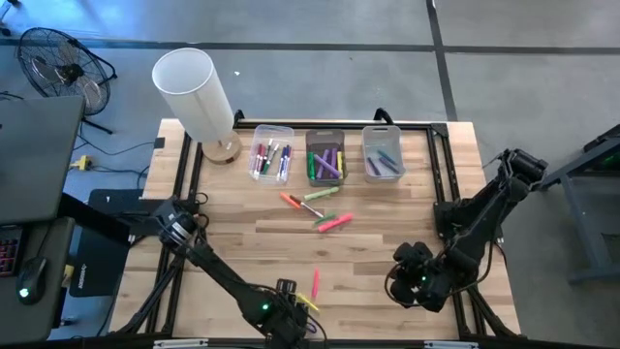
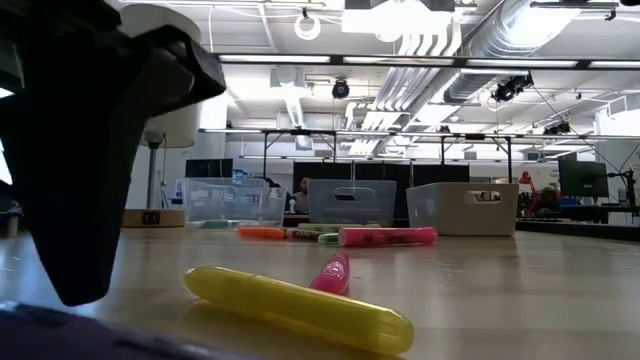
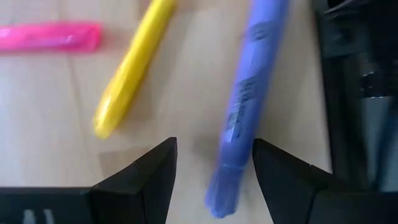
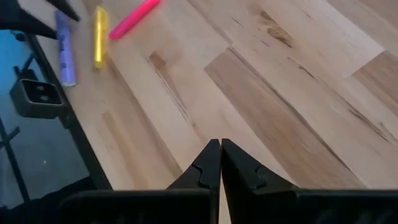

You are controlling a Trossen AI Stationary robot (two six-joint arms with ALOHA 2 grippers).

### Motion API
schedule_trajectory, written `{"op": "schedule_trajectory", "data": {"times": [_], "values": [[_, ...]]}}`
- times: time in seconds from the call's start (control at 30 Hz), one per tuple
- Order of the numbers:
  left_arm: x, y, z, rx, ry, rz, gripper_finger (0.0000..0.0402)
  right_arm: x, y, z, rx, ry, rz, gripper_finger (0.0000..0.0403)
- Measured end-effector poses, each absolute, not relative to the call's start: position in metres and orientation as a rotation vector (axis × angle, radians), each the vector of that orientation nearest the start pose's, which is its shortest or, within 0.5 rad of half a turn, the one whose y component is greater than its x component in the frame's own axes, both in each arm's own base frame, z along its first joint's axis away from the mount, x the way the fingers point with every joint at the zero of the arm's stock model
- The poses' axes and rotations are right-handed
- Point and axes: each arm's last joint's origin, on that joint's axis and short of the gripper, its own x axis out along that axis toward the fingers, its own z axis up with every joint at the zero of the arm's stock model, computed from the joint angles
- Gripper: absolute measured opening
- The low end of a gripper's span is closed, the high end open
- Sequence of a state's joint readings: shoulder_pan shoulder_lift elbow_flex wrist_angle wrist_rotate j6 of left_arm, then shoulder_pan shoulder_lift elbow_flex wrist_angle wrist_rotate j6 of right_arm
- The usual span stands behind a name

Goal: Pick & Place Markers
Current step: Put the violet highlighter into the black bin

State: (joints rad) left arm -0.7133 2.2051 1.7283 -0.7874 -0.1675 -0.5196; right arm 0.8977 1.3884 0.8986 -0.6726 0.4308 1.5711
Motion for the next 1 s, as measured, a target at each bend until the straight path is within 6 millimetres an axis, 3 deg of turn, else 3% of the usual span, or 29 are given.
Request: {"op": "schedule_trajectory", "data": {"times": [0.23, 0.47, 0.63, 0.7, 0.8, 0.87, 1.0], "values": [[0.349, -0.285, 0.156, 0.059, 1.288, -0.16, 0.0174, 0.165, 0.196, 0.216, 0.713, 0.896, -0.337, 0.0002], [0.351, -0.284, 0.156, 0.065, 1.28, -0.145, 0.0054, 0.164, 0.196, 0.216, 0.697, 0.864, -0.343, 0.0001], [0.351, -0.279, 0.165, 0.087, 1.268, -0.176, 0.0053, 0.164, 0.196, 0.216, 0.688, 0.87, -0.345, 0.0001], [0.354, -0.269, 0.182, 0.084, 1.237, -0.189, 0.0053, 0.163, 0.195, 0.216, 0.672, 0.881, -0.344, 0.0001], [0.357, -0.247, 0.234, 0.061, 1.097, -0.169, 0.0053, 0.163, 0.195, 0.216, 0.664, 0.88, -0.345, 0.0002], [0.36, -0.228, 0.266, 0.023, 0.99, -0.133, 0.0053, 0.163, 0.195, 0.216, 0.661, 0.868, -0.348, 0.0002], [0.366, -0.183, 0.311, -0.081, 0.821, -0.002, 0.0053, 0.164, 0.195, 0.216, 0.668, 0.862, -0.345, 0.0001]]}}
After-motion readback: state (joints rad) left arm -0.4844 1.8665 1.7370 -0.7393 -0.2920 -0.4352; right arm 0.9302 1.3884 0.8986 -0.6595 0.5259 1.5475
